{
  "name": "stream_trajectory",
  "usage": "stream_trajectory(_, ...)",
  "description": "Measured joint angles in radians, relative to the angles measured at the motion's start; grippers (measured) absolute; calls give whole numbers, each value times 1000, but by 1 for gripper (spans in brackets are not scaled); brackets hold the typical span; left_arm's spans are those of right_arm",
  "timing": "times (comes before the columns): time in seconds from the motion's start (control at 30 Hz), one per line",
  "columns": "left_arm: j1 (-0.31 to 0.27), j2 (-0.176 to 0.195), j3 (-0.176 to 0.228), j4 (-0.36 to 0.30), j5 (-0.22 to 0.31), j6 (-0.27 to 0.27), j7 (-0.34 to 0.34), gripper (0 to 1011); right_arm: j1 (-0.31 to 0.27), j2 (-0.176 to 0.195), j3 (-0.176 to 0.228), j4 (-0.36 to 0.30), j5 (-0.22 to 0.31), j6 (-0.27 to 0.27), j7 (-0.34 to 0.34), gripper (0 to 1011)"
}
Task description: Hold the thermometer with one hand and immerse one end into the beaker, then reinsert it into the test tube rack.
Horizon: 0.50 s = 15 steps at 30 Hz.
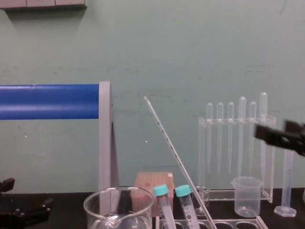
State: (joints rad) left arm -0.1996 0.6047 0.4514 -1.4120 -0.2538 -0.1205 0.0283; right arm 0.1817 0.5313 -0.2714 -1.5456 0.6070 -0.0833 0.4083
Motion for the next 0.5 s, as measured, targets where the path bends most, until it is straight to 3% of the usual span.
stream_trajectory(0.1, 0, 0, 0, 0, 0, 0, 0, 1008, -55, 7, 32, -14, -18, 73, -101, 1003)
stream_trajectory(0.17, 0, 0, 0, 0, 0, 0, 0, 1008, -67, 6, 37, -13, -25, 98, -126, 1003)
stream_trajectory(0.3, 0, 0, 0, 0, 0, 0, 0, 1008, -77, -7, 40, 5, -37, 137, -152, 1003)
stream_trajectory(0.5, 0, 0, 0, 0, 0, 0, 0, 1008, -77, -11, 40, 10, -42, 142, -153, 1003)
